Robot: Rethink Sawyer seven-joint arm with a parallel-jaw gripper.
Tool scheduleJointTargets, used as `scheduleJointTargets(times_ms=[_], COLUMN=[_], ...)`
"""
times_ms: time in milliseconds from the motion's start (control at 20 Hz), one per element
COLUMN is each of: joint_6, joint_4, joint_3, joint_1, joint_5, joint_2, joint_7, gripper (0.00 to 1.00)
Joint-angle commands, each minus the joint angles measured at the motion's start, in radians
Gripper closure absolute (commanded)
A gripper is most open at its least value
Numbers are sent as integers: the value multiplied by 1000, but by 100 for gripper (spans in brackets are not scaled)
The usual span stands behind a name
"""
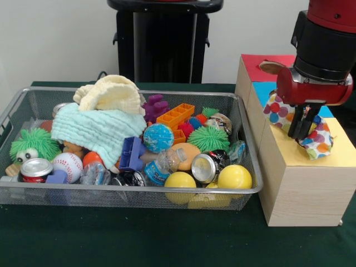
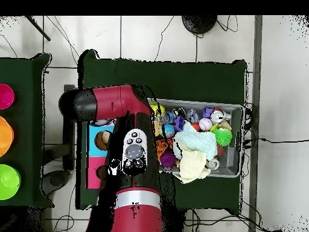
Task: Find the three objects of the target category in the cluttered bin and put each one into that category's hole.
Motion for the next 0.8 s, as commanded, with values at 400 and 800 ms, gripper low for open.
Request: scheduleJointTargets(times_ms=[400, 800], joint_6=[-12, -25], joint_4=[77, 76], joint_3=[35, 38], joint_1=[20, 4], joint_5=[39, 35], joint_2=[20, 31], joint_7=[180, 151], gripper=[100, 100])
